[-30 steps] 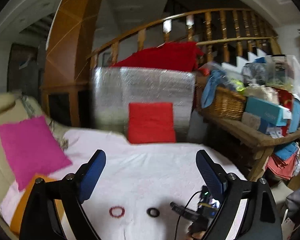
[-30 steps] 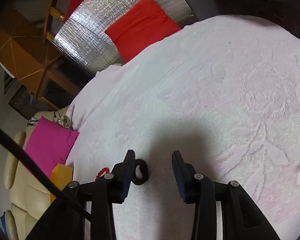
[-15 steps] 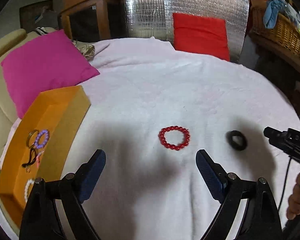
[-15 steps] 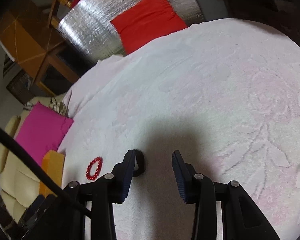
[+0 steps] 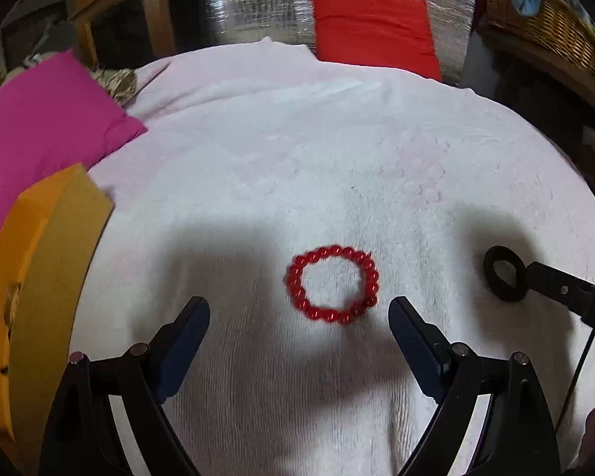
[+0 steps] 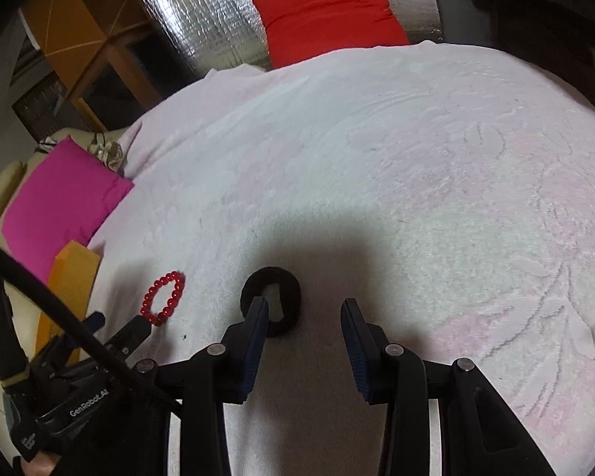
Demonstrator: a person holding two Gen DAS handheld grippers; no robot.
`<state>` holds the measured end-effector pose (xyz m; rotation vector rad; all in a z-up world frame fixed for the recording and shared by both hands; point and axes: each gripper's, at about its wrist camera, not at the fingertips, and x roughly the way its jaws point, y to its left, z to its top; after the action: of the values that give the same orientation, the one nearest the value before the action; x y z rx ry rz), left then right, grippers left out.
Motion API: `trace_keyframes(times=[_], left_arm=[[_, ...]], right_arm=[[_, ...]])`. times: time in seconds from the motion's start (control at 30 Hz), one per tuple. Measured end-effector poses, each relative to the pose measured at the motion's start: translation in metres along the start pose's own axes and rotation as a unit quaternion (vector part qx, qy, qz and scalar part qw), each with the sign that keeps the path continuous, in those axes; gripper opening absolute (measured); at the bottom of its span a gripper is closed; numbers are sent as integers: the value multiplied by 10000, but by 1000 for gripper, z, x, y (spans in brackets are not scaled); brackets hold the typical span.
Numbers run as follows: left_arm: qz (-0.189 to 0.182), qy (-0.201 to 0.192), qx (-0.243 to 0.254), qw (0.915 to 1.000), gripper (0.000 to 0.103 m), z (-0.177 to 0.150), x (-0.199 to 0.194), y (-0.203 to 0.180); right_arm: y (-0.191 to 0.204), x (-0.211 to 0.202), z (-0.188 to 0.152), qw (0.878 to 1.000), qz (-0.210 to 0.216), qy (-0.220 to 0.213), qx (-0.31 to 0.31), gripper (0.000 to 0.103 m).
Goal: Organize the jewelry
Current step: 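Close the left tool on the red bead bracelet and lift it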
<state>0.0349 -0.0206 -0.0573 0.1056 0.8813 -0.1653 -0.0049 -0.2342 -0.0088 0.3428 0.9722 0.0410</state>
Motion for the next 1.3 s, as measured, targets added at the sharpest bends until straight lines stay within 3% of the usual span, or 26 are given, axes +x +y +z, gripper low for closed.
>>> trace_keyframes(times=[0.13,0.33,0.53,0.63,0.67,0.77,0.8,0.83,0.93,1.23,1.27,1.3], left_arm=[[-34,30,115,9999,92,6,9,1],[-351,440,117,9983,92,6,34,6],[-451,314,86,9985,88,4,31,10],[-475,217,158,9985,64,3,29,8],[-511,205,159,9984,50,5,28,7],[-572,208,133,9981,39,5,29,7],[-565,193,121,9981,25,5,28,8],[-692,227,55,9973,18,6,29,9],[-890,213,-117,9957,10,7,27,14],[-1081,232,-291,9935,10,9,25,22],[-1074,286,-333,9932,18,9,27,23],[-1071,332,-359,9930,35,9,28,23]], right_arm=[[4,12,1,9998,-166,58,-61,41],[15,16,-1,9987,-405,-86,-313,39],[29,20,-7,9950,-620,-175,-761,15],[33,19,-11,9924,-768,-267,-926,12],[34,18,-12,9919,-789,-295,-952,12],[32,15,-13,9919,-809,-334,-924,12],[31,14,-13,9923,-802,-326,-888,12],[30,13,-12,9927,-788,-313,-858,12],[27,11,-12,9931,-793,-316,-809,12],[24,7,-10,9948,-689,-315,-679,12],[25,8,-11,9946,-692,-304,-712,12],[26,8,-12,9945,-691,-290,-732,12]])
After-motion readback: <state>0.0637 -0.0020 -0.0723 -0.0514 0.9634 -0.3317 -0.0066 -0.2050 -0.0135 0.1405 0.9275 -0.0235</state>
